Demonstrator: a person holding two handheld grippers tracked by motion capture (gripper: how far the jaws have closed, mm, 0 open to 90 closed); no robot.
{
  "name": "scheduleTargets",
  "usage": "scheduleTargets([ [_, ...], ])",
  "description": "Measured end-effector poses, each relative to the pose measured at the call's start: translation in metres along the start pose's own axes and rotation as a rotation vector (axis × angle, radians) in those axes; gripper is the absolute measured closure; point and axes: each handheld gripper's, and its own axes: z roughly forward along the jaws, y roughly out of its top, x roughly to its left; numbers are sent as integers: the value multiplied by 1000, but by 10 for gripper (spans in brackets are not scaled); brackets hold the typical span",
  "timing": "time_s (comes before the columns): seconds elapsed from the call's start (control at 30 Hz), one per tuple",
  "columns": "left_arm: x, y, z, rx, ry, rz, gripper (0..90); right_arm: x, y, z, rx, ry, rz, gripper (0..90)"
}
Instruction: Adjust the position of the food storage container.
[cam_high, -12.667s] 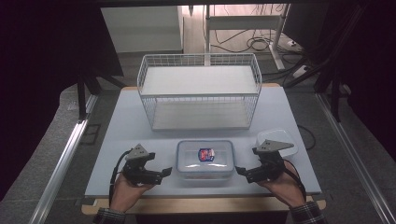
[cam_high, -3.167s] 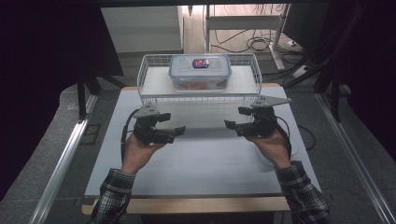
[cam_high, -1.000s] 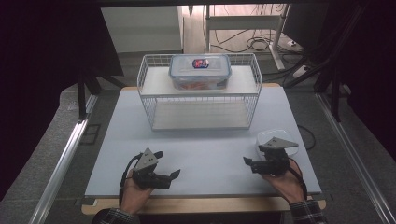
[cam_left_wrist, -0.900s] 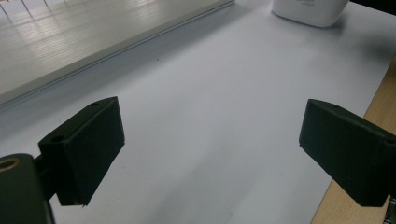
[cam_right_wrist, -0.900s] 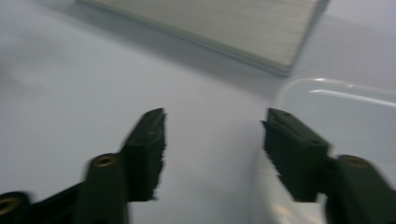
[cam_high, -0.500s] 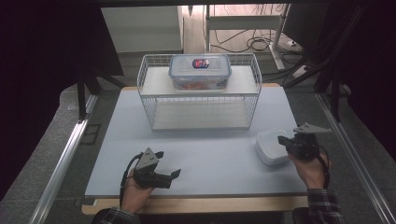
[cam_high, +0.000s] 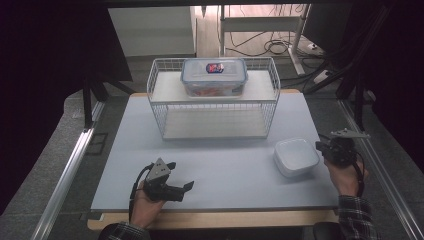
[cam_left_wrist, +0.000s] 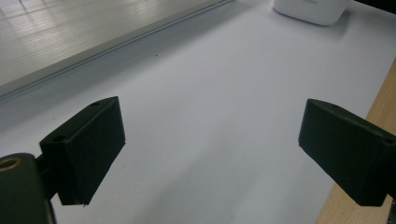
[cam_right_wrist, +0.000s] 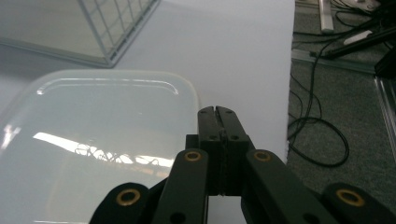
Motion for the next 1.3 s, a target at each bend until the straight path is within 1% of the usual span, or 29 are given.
scheduleTargets([
  [0.13, 0, 0, 1, 5, 1, 6, 69, -3, -3, 6, 21, 11, 9, 899],
  [0.17, 0, 0, 1, 6, 2, 7, 69, -3, -4, 8, 31, 26, 9, 899],
  [0.27, 0, 0, 1, 7, 3, 10, 69, 0, -4, 8, 34, 17, -1, 899],
  [0.33, 0, 0, 1, 6, 4, 10, 69, 2, -4, 8, 36, 42, 0, 899],
  [0.37, 0, 0, 1, 5, 4, 10, 69, 8, -4, 10, 43, 54, -14, 899],
  [0.4, 0, 0, 1, 5, 4, 9, 69, 8, -4, 10, 43, 54, -14, 899],
  [0.43, 0, 0, 1, 5, 4, 10, 69, 11, -3, 10, 47, 62, -22, 899],
  [0.53, -1, 0, 1, 7, 5, 13, 69, 20, -3, 13, 52, 98, -40, 900],
  [0.73, 0, 0, 1, 10, 0, 6, 69, 41, -2, 14, 57, 163, -75, 899],
  [0.87, -1, 0, 1, 15, 1, 8, 69, 56, -3, 15, 71, 201, -97, 899],
  [1.13, -1, -1, 2, 22, 3, 9, 69, 82, -6, 15, 89, 287, -123, 899],
  [1.23, -1, -1, 3, 28, 2, 7, 67, 91, -6, 16, 96, 313, -127, 899],
  [1.3, -1, -1, 4, 32, -1, 7, 64, 96, -7, 16, 104, 329, -139, 899],
])
